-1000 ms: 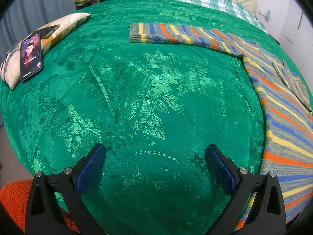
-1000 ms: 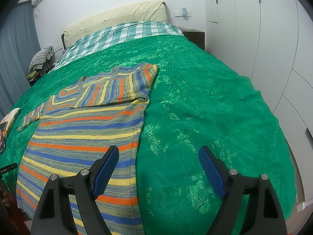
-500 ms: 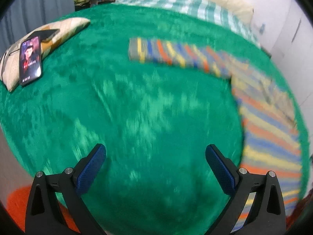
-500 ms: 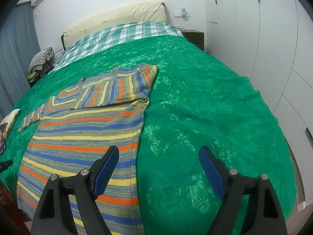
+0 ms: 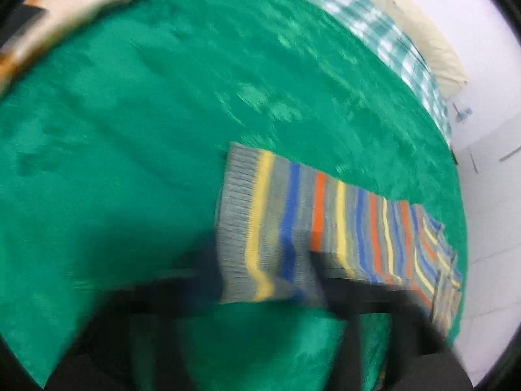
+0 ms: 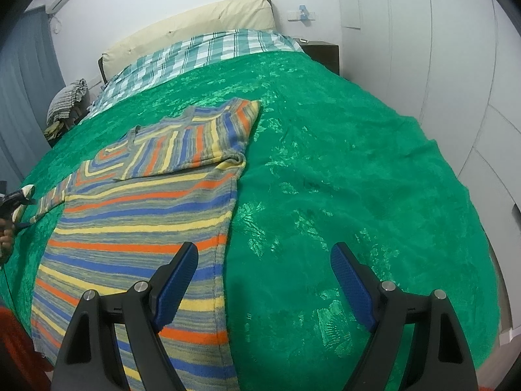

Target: Fold small clothes

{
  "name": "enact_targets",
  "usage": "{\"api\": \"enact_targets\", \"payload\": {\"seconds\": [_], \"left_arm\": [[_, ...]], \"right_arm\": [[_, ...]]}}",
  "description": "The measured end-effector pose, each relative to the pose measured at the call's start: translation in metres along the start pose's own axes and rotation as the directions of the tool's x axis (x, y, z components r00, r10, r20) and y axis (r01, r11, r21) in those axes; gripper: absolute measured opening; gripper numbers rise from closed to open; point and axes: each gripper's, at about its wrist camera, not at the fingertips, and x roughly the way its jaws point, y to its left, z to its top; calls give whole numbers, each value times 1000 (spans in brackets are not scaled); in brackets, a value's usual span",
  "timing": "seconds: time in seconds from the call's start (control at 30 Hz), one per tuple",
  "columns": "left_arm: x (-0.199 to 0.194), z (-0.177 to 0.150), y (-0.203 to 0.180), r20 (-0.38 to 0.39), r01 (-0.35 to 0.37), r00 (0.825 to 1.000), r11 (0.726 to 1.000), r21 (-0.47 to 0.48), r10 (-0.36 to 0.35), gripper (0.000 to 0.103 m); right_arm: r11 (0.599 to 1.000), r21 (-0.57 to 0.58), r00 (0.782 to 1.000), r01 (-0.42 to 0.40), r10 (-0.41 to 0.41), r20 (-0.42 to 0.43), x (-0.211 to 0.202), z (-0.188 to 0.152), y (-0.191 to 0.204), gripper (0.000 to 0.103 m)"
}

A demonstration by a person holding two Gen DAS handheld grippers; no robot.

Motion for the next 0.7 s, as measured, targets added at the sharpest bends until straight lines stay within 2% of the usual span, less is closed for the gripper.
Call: {"api": "enact_targets", "payload": {"seconds": [0.03, 0.1, 0.17, 0.2, 0.23, 0.27, 0.37, 0.4, 0.5, 0.53, 0.6, 0.63, 0.7], "left_arm": [[0, 0, -9, 7, -44, 999, 999, 31, 44, 2], [-14, 2, -34, 51, -86, 996, 989, 122, 80, 2], [-42, -1, -79, 111, -91, 992, 961, 260, 64, 1], [-58, -5, -106, 135, -89, 990, 938, 334, 46, 1], [-77, -13, -144, 154, -73, 988, 900, 429, 6, 2], [-85, -19, -165, 156, -60, 988, 876, 478, -18, 2], [-105, -54, -253, 137, -9, 985, 764, 646, -105, 2], [-103, -71, -284, 112, 20, 985, 726, 688, -133, 2], [-80, -106, -342, 50, 89, 981, 659, 747, -189, 3], [-64, -121, -359, -4, 135, 979, 629, 765, -205, 5], [-27, -146, -381, -122, 196, 979, 591, 783, -163, 35], [-8, -164, -384, -131, 161, 987, 591, 790, -93, 58], [-5, -178, -370, -102, 128, 992, 604, 787, -77, 59]], "right_arm": [[1000, -1, 1000, -1, 1, -4, 2, 1, 0, 83], [1000, -1, 1000, -5, 5, -7, 3, 1, 0, 83], [1000, 3, 1000, -21, 21, -5, 3, 2, -1, 83], [1000, 5, 1000, -28, 28, -4, 3, 2, -1, 83], [999, 7, 999, -37, 37, -2, 2, 2, -2, 83], [999, 10, 999, -47, 47, -1, 2, 2, -2, 83], [997, 17, 997, -74, 74, -2, 2, 4, -1, 83], [996, 20, 997, -81, 81, -3, 2, 4, -1, 83], [996, 18, 996, -91, 91, -2, 0, 3, 1, 83], [996, 11, 996, -91, 91, 1, -1, 3, 2, 83], [996, -1, 996, -84, 84, 3, -3, 2, 4, 83], [997, -3, 997, -81, 81, 3, -3, 2, 4, 83], [997, 5, 997, -77, 77, 8, -4, 2, 2, 83]]}}
